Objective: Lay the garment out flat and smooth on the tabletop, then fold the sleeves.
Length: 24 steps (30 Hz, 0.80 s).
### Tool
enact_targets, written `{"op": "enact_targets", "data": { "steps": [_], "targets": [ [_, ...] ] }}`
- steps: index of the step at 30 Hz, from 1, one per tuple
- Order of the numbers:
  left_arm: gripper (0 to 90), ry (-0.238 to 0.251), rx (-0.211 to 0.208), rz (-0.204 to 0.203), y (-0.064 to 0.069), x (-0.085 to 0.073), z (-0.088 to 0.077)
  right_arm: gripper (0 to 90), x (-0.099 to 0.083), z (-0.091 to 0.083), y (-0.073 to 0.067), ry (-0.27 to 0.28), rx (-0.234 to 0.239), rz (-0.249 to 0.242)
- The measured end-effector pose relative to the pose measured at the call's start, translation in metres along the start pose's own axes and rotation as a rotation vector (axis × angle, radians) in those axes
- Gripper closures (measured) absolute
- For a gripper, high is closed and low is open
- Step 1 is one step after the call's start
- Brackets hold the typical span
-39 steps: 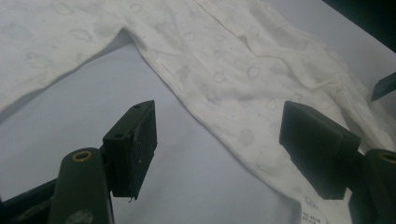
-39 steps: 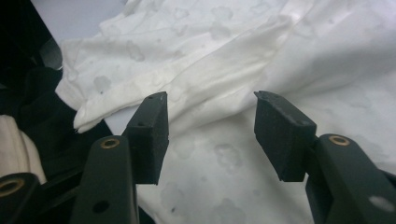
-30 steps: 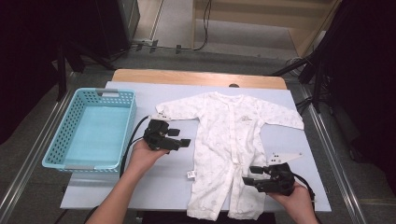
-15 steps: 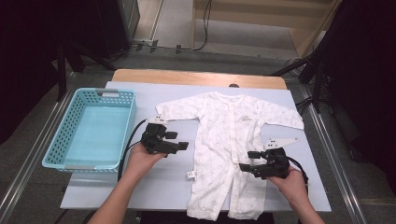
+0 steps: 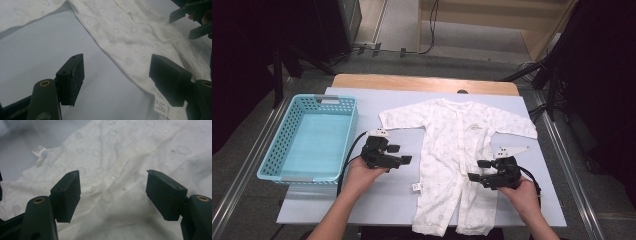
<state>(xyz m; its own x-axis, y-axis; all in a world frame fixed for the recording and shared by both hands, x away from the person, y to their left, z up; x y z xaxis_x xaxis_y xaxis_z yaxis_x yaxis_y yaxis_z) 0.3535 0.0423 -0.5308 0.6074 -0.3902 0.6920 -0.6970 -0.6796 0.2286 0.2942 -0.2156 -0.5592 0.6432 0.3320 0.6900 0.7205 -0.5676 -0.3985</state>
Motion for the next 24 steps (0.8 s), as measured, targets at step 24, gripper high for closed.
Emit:
{"op": "enact_targets", "data": {
  "steps": [24],
  "targets": [
    [22.2, 0.011, 0.057, -0.022, -0.015, 0.002, 0.009, 26.5, -0.005, -0.002, -0.001, -0.012, -0.004, 0.0]
  ]
}}
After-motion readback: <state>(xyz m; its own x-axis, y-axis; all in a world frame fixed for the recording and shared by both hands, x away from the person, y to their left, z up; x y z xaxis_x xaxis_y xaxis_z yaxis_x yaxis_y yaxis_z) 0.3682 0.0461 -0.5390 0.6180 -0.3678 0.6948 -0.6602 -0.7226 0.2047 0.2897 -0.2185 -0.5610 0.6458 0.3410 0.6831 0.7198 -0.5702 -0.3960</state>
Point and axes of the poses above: each handheld gripper's, and its own axes: z roughly forward along the jaws, x roughly out of its top, y roughly to its right, the point moved 10 cm from there along z, roughly forward along the jaws, and after that the axes turned 10 degrees about x, right-handed, at the moved point
